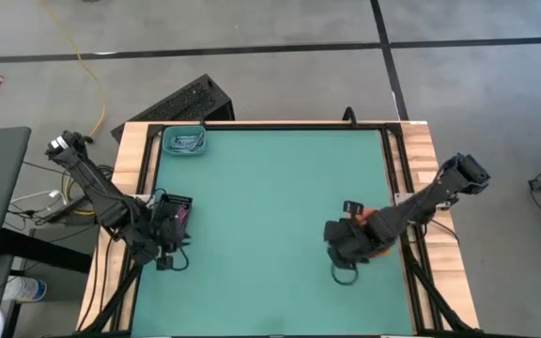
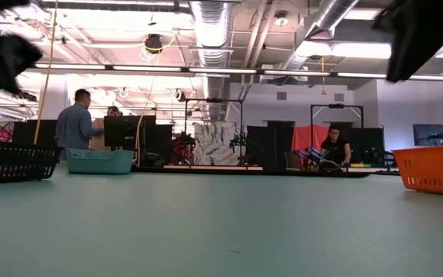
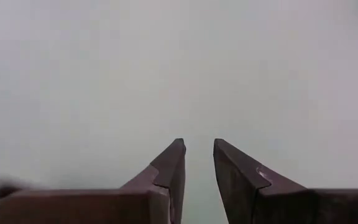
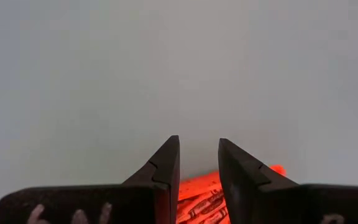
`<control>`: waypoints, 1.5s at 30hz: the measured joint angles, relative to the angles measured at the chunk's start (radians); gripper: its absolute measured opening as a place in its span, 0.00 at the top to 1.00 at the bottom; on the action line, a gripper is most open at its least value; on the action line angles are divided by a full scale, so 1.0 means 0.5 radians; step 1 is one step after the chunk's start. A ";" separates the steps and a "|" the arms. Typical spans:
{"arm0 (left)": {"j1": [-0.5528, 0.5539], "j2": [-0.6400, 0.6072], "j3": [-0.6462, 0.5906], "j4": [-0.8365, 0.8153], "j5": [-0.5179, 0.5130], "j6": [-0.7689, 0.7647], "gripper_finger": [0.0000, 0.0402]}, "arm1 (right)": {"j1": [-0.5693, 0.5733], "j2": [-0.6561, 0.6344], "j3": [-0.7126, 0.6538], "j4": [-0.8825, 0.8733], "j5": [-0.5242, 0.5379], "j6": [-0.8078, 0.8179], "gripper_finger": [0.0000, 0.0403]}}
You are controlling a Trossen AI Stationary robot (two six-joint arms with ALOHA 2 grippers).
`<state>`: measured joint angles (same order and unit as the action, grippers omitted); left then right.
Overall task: Sort crayons
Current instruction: Return to Home Position
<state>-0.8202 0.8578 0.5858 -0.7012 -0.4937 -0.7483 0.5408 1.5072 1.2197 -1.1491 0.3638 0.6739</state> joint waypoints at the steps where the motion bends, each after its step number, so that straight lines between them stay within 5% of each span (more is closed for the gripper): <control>1: -0.029 0.025 0.000 0.061 -0.107 0.083 0.82 | 0.067 -0.021 -0.012 0.007 0.074 0.024 0.75; 8: -0.092 0.151 0.000 0.522 -0.579 0.790 0.82 | 0.454 -0.261 -0.292 0.387 0.658 0.150 0.75; 17: 0.219 0.155 0.000 0.940 -0.268 1.439 0.82 | 0.155 -0.647 -0.939 1.150 0.674 -0.266 0.75; 24: 0.589 0.142 -0.246 1.479 0.102 1.794 0.82 | -0.307 -0.992 -1.341 1.860 0.385 -0.896 0.75; 32: 1.205 0.142 -0.641 2.314 0.699 1.958 0.82 | -0.849 -1.286 -1.552 2.037 0.022 -1.233 0.75; 40: 1.757 0.143 -0.739 2.408 1.260 1.944 0.82 | -1.429 -1.473 -1.790 2.375 -0.470 -1.413 0.75; 45: 1.974 0.143 -0.779 2.496 1.428 1.946 0.82 | -1.748 -1.550 -1.954 2.511 -0.761 -1.416 0.75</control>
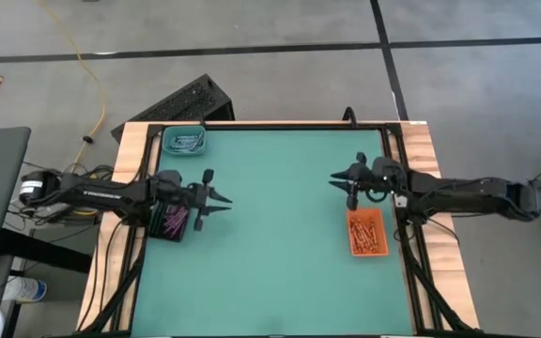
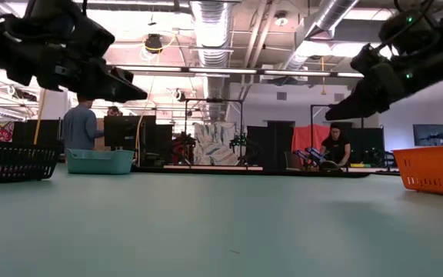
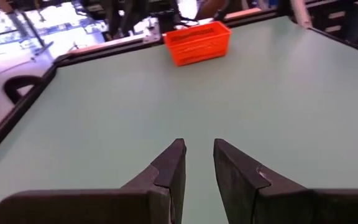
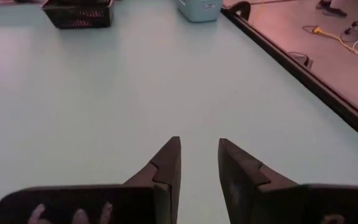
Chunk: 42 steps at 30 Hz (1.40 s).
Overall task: Sort crayons
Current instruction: Return to Home Position
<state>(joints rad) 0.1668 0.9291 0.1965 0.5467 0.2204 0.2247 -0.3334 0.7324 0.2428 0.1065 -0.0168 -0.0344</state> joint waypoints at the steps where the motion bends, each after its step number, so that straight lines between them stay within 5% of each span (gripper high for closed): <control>1: 0.045 0.000 -0.017 0.024 0.022 0.000 0.82 | -0.052 -0.013 -0.021 0.027 -0.054 0.000 0.75; 8: 0.305 -0.099 -0.364 0.388 0.074 -0.131 0.82 | -0.289 -0.202 -0.134 0.013 -0.182 -0.003 0.75; 16: 0.365 -0.526 -0.373 0.028 0.131 -0.189 0.82 | -0.361 -0.526 -0.237 -0.121 -0.196 -0.029 0.75; 25: 0.347 -1.214 -0.374 -0.658 -0.048 -0.157 0.82 | -0.360 -1.001 -0.466 -0.146 -0.120 0.073 0.75; 34: 0.304 -1.762 -0.374 -0.985 -0.130 -0.244 0.82 | -0.250 -1.154 -0.468 -0.159 -0.067 0.111 0.75; 42: 0.132 -1.777 -0.375 -0.994 -0.204 -0.310 0.82 | 0.080 -1.152 -0.468 -0.186 0.033 0.174 0.75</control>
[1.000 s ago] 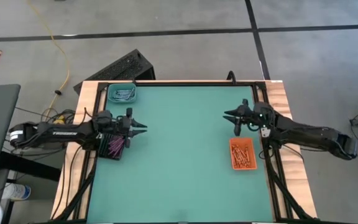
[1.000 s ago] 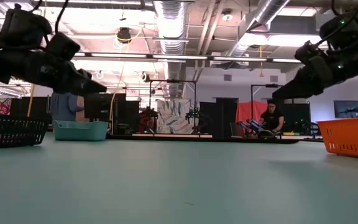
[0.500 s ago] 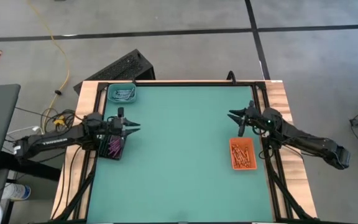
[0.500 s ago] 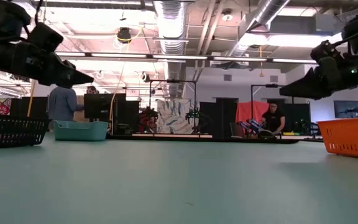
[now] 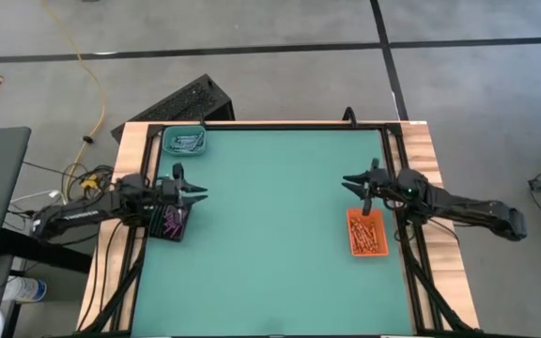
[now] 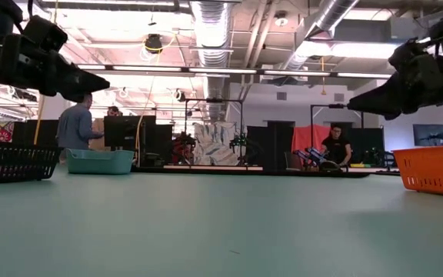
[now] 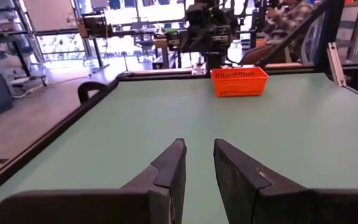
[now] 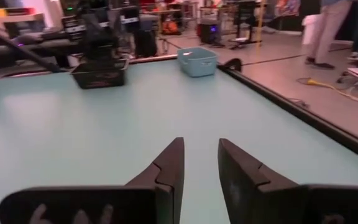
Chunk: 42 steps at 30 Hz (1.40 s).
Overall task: Sort crayons
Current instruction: Return to Home Position
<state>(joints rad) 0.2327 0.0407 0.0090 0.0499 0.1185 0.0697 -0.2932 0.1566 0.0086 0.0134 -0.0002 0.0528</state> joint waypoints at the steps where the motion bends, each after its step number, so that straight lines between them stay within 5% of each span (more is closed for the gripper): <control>1: -0.034 0.001 0.000 -0.009 -0.042 0.006 0.82 | 0.049 0.000 0.000 0.000 0.015 0.000 0.75; 16: -0.351 0.001 -0.002 -0.020 -0.101 0.135 0.82 | 0.543 0.000 -0.002 0.011 0.102 -0.040 0.75; 42: -0.380 0.001 0.030 -0.094 0.007 0.030 0.82 | 0.755 0.000 -0.004 0.001 0.056 0.005 0.75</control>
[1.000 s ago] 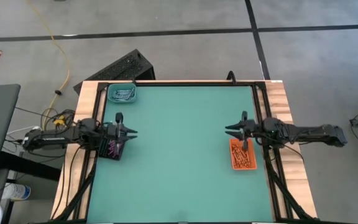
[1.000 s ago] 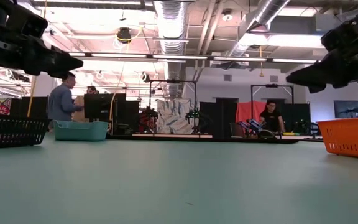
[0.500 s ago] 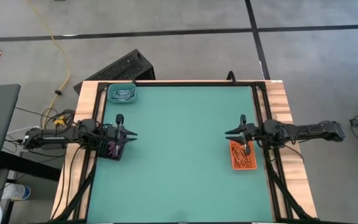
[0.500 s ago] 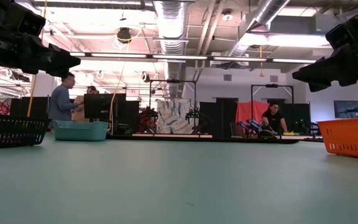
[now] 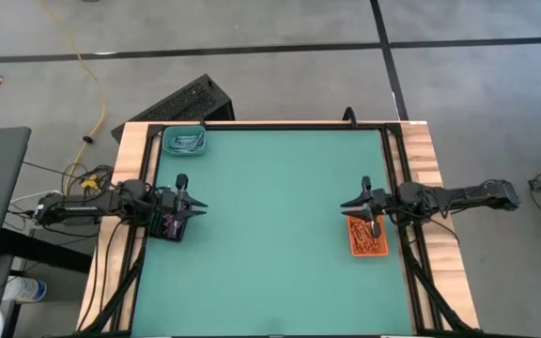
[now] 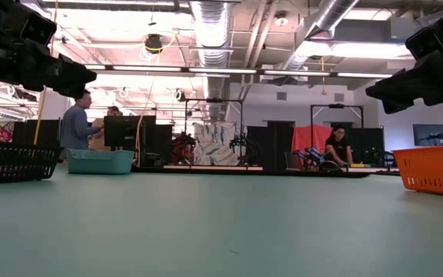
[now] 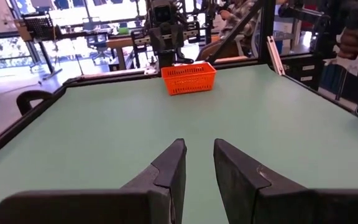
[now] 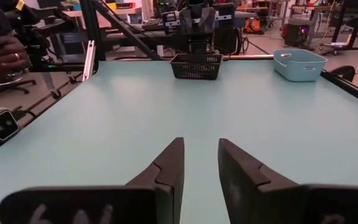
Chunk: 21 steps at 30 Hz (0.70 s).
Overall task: Sort crayons
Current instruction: Return to Home Position
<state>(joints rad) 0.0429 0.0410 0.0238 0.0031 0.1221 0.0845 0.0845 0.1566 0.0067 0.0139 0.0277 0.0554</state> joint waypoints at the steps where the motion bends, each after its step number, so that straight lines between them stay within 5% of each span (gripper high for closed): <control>1: 0.000 0.000 0.001 -0.001 0.000 -0.001 0.82 | 0.000 0.000 -0.001 0.000 0.000 0.000 0.75; 21: 0.000 0.000 0.004 -0.008 -0.005 -0.066 0.82 | -0.001 0.000 -0.001 0.002 -0.002 -0.007 0.75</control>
<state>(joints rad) 0.0429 0.0410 0.0257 -0.0010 0.1196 0.0513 0.0841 0.1566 0.0063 0.0147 0.0265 0.0521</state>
